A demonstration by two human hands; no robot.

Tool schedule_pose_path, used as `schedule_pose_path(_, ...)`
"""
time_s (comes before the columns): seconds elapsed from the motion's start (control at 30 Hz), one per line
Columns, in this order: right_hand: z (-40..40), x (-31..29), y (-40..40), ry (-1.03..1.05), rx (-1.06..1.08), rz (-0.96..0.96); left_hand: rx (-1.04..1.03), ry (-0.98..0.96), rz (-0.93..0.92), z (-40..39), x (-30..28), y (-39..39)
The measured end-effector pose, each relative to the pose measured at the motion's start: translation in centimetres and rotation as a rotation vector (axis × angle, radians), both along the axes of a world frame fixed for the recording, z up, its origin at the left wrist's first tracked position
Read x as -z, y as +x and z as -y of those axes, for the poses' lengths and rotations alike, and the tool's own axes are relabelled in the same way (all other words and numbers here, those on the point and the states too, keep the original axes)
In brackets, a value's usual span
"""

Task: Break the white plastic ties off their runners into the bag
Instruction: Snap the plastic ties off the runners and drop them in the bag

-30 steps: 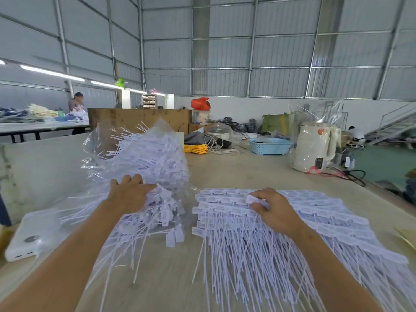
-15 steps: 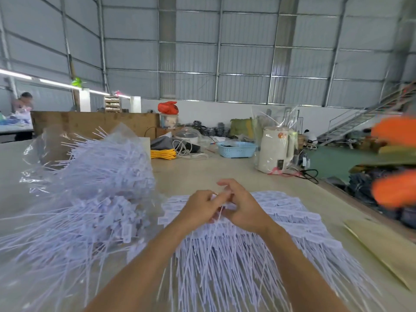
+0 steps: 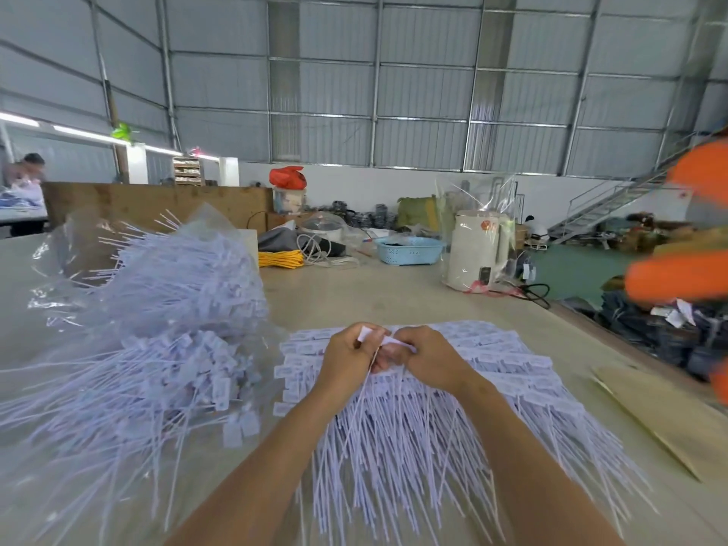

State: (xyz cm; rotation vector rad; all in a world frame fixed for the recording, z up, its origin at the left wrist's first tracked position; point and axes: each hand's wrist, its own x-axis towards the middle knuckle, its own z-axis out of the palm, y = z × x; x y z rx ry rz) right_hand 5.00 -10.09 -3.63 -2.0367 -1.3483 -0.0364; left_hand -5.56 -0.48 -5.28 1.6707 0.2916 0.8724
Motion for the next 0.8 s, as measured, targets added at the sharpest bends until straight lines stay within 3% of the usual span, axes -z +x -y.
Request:
schedule_pose_path(0.37, 0.5, 0.4, -0.4, 0.047, -0.054, -0.037, -0.051, 0.010, 0.022, 0.1, 0.7, -0.1)
schedule_pose_path(0.53, 0.2, 0.9, 0.0, 0.030, -0.046, 0.011, 0.003, -0.140, 0.046, -0.1, 1.1, 0.2)
schedule_pose_path(0.6, 0.1, 1.0, 0.0, 0.030, -0.038, 0.033, -0.016, -0.109, 0.029, -0.1, 1.2, 0.2)
schedule_pose_path(0.7, 0.0, 1.2, -0.4, 0.044, 0.025, 0.112, -0.088, 0.010, -0.015, 0.0, 1.2, 0.4)
schedule_pose_path(0.8, -0.1, 1.4, -0.9, 0.041, 0.114, 0.317, -0.152, 0.041, -0.088, -0.3, 0.9, 0.5)
